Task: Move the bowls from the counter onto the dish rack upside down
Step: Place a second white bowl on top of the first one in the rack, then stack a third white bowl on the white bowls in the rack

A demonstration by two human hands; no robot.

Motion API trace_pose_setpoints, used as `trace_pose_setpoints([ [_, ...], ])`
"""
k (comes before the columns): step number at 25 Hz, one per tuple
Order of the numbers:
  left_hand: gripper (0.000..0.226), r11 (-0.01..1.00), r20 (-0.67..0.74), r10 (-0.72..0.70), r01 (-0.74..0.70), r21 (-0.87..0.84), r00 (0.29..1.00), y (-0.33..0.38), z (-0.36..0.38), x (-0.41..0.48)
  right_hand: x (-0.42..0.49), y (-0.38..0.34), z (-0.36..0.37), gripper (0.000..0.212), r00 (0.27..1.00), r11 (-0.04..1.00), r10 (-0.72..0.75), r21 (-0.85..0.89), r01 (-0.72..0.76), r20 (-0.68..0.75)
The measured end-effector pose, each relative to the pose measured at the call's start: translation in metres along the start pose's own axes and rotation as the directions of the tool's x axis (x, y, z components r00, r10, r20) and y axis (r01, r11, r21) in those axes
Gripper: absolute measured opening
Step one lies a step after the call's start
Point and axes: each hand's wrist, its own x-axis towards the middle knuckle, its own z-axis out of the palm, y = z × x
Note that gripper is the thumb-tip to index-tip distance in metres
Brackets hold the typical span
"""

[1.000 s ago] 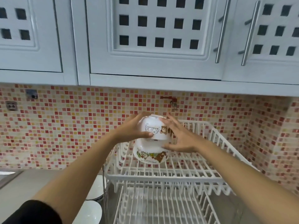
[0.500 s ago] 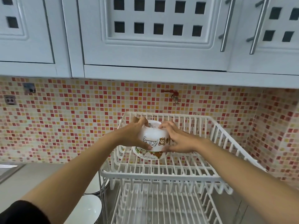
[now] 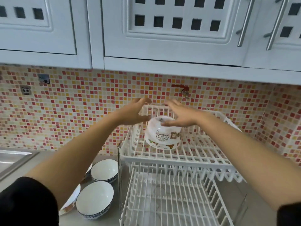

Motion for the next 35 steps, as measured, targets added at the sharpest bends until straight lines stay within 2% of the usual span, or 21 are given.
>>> trace_pose_setpoints([
  [4,0.046,0.986,-0.242,-0.161,0.169,0.014,0.957,-0.044,-0.04,-0.043,0.034,-0.084,-0.014,0.07,0.974,0.99,-0.138,0.014,0.143,-0.181],
  [7,0.045,0.951,-0.296,-0.296,0.309,-0.004,0.908,-0.092,-0.059,-0.085,0.059,-0.159,0.001,0.064,0.954,0.971,-0.216,0.06,0.233,-0.209],
  [12,0.041,0.828,-0.219,-0.548,0.561,-0.002,0.807,-0.17,-0.056,-0.16,0.098,-0.249,0.063,0.065,0.977,0.972,-0.207,0.101,0.211,-0.043],
  [18,0.045,0.699,-0.032,-0.711,0.711,0.077,0.702,-0.241,0.005,-0.234,0.141,-0.299,0.167,0.058,0.984,0.986,-0.123,0.129,0.107,0.129],
  [23,0.051,0.537,0.138,-0.839,0.842,0.048,0.527,-0.277,0.095,-0.269,0.16,-0.297,0.275,0.053,0.985,0.999,-0.012,0.035,0.006,0.173],
  [28,0.055,0.314,0.196,-0.928,0.948,-0.052,0.318,-0.307,0.179,-0.293,0.181,-0.297,0.367,0.052,0.966,0.999,0.037,-0.009,-0.036,0.257],
  [31,0.054,0.266,0.202,-0.938,0.959,-0.098,0.281,-0.317,0.206,-0.294,0.188,-0.303,0.402,0.047,0.963,0.998,0.059,-0.052,-0.047,0.264],
  [33,0.048,0.272,0.214,-0.932,0.954,-0.123,0.293,-0.319,0.213,-0.292,0.189,-0.305,0.409,0.041,0.971,0.996,0.054,-0.083,-0.036,0.235],
  [35,0.051,0.266,0.243,-0.927,0.957,-0.113,0.286,-0.321,0.217,-0.293,0.191,-0.304,0.409,0.036,0.977,0.994,0.044,-0.109,-0.021,0.207],
])
